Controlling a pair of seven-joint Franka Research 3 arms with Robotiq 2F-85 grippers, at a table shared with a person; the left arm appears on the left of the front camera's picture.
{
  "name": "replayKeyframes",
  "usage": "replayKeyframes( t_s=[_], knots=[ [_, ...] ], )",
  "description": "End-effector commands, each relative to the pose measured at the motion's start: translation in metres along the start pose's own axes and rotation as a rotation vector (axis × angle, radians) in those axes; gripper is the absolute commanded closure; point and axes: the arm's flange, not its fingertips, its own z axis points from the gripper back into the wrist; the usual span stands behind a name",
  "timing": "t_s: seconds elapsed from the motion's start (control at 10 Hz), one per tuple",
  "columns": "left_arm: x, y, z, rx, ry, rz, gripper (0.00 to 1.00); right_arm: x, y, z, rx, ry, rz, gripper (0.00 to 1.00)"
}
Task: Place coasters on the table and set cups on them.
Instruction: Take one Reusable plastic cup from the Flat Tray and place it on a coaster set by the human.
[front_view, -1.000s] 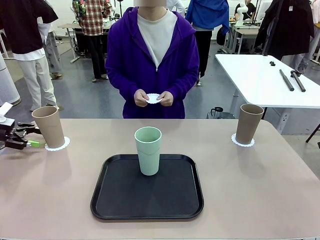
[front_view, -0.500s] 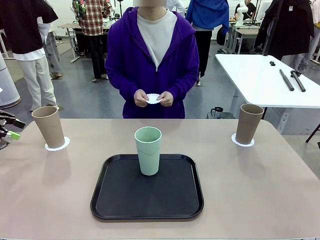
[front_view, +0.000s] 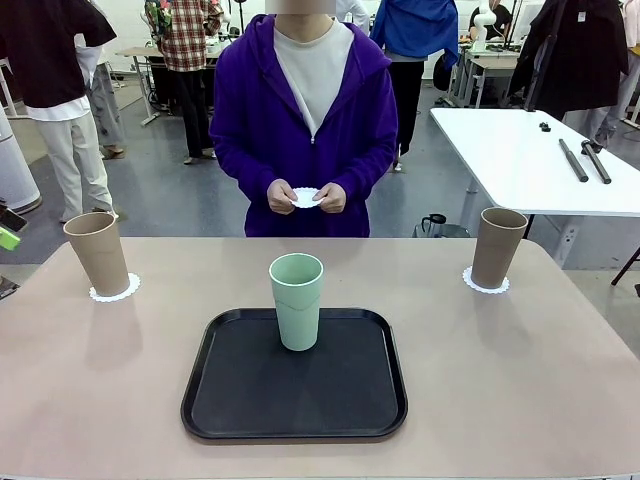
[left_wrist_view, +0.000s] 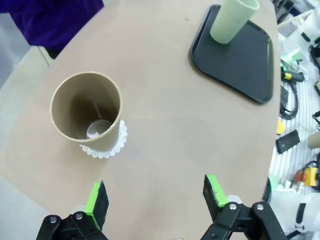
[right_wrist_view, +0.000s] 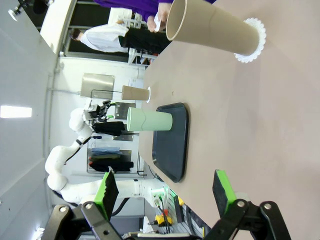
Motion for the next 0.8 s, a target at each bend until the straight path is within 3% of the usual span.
replayKeyframes(
  t_s=[0.0,0.4,0.7],
  knots=[
    [0.023,-0.03,0.005,0.043,0.133,-0.003,0.0,-0.001,0.0,0.001,0.004,-0.004,0.001,0.0],
    [0.052,-0.057,0.004,0.156,0.252,-0.011,0.0,-0.001,0.0,0.001,0.004,-0.004,0.001,0.0],
    [0.054,-0.052,0.013,0.127,0.213,-0.039,0.0,-0.001,0.0,0.001,0.004,-0.004,0.001,0.0]
  ],
)
